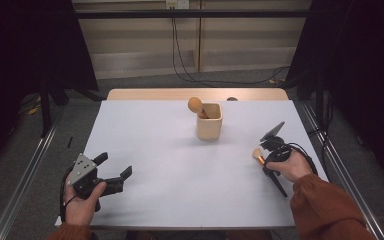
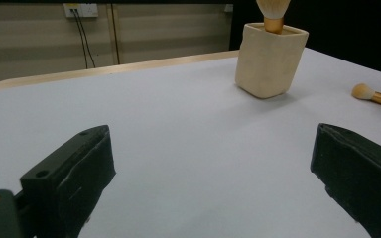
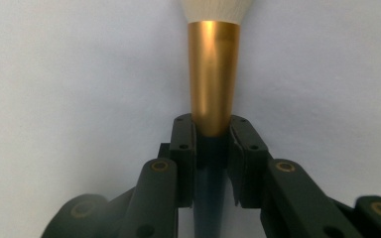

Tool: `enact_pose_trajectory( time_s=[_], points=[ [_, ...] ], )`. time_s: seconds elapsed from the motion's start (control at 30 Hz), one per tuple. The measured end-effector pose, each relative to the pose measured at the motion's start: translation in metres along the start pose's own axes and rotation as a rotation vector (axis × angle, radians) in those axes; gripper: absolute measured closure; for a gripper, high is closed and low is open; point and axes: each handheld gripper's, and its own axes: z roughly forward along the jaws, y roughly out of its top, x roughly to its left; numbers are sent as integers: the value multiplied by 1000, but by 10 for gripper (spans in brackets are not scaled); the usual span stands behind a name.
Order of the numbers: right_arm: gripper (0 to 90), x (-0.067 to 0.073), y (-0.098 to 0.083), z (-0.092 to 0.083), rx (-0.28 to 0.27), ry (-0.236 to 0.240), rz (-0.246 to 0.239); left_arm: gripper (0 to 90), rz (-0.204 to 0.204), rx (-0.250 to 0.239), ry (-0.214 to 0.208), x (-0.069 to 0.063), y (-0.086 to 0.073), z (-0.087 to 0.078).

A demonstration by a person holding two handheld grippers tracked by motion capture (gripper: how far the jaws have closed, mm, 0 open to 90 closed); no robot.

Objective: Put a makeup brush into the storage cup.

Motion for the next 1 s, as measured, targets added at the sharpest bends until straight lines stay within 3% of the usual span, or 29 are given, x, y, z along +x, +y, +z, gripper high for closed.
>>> enact_pose_trajectory(
  time_s=[0.17, 0.53, 1.0],
  points=[
    [755, 1, -3, -1, -24, -6, -39, 32, 1, 1, 0, 0, 0, 0],
    [755, -3, -9, -4, -66, 31, -41, 32, 1, 2, 1, 0, 0, 0],
    [755, -8, -17, -23, -162, 86, -40, 33, 1, 2, 1, 0, 0, 0]
  ],
)
